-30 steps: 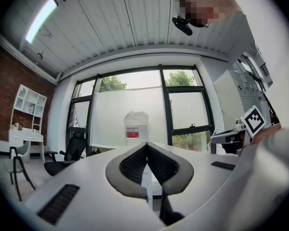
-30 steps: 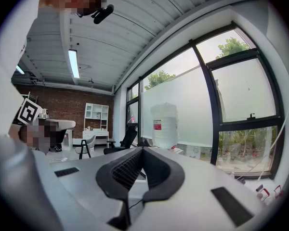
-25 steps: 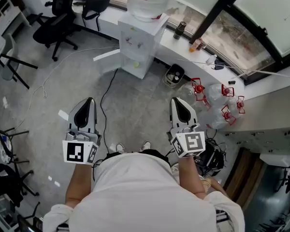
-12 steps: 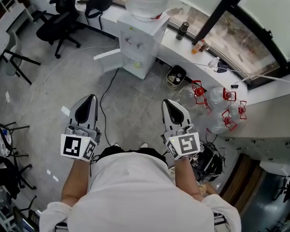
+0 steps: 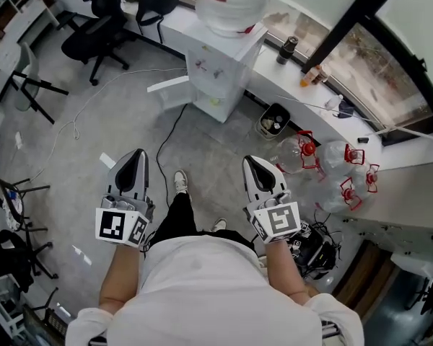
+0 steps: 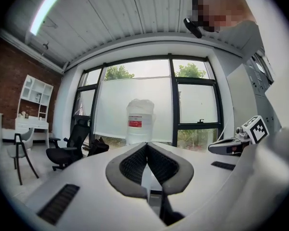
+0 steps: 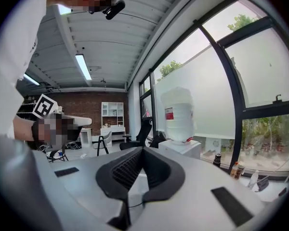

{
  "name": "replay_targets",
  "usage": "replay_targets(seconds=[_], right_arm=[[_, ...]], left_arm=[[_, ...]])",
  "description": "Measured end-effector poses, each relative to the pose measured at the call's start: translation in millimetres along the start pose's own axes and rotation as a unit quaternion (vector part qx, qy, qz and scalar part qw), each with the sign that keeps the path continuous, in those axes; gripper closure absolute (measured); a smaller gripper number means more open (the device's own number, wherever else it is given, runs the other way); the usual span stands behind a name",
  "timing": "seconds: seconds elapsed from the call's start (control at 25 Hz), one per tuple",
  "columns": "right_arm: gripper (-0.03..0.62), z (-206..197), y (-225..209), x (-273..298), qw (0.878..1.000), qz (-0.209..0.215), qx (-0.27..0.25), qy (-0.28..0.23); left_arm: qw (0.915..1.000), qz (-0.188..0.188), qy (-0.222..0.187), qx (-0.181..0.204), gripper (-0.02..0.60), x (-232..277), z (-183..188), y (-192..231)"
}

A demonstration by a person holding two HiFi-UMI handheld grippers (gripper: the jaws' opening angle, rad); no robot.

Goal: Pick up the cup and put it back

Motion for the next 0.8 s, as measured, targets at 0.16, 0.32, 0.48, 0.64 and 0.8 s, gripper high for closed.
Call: replay_targets(seconds=[0.16, 0.32, 0.48, 0.64, 0.8], right_arm=[[0.574, -12, -9, 53, 1.000, -0.021, 0.000, 0.017], [0.574, -13, -19, 115, 0.999, -0.029, 0.007, 0.029], [0.574, -7, -23, 175, 0.999, -0.029, -0.016, 0.033], [0.574, -21, -29, 214, 0.997, -0.038, -0.027, 0.054], [0.574, -33, -38, 231, 0.996, -0.050, -0.021, 0.068]], left_arm=[[0.9998, -0.011, 0.009, -0.012, 0.558, 45, -26, 42], [0.9992, -0.041, 0.005, 0.002, 0.558, 102, -33, 87], [0.9971, -0.073, 0.017, -0.014, 0.558, 149, -50, 124], [0.9951, -0.086, 0.035, -0.036, 0.558, 176, -77, 150], [0.9925, -0.095, 0.058, -0.050, 0.558, 198, -101, 158]])
Point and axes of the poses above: the fingertips, and each gripper's own axes: x forward along the fingers, y to its left, z out of its top, the point moved 6 cm from there along -x, backward along the fingers, and after that the axes turned 15 degrees about -y, right-handed, at the moved point
